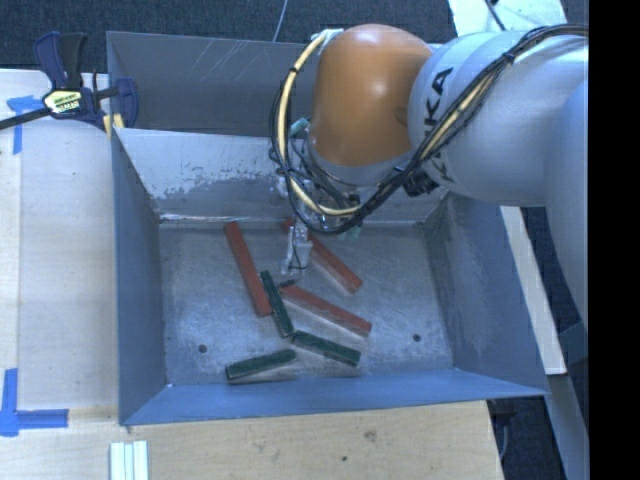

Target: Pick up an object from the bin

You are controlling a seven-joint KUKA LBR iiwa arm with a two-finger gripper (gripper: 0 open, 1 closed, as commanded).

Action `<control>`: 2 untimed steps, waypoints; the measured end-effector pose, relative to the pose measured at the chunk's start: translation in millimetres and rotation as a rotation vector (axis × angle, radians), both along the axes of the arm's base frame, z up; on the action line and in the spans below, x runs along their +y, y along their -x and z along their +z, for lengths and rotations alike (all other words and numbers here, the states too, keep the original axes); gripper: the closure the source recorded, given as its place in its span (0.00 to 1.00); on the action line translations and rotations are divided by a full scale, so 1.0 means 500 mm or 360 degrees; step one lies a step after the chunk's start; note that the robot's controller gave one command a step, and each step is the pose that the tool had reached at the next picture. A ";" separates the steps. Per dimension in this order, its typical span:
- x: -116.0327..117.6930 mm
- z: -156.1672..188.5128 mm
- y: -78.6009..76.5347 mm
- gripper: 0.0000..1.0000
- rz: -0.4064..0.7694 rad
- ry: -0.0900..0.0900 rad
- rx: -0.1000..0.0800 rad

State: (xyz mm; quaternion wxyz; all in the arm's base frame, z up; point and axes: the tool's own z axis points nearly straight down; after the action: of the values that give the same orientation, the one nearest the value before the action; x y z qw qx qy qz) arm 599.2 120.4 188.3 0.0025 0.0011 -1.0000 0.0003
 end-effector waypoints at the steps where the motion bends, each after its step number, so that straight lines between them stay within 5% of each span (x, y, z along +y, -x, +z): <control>1: -0.001 0.010 -0.004 0.00 -0.0004 -0.0002 -0.0013; 2: -0.028 -0.087 0.034 0.00 -0.0261 -0.0002 -0.0015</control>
Offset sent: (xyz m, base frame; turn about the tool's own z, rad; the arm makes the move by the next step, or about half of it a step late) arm -0.0476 -0.0339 -0.1183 0.4059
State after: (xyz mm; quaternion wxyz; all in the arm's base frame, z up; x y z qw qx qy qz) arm 581.9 106.3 144.8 -0.0024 -0.0808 -0.9967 -0.0006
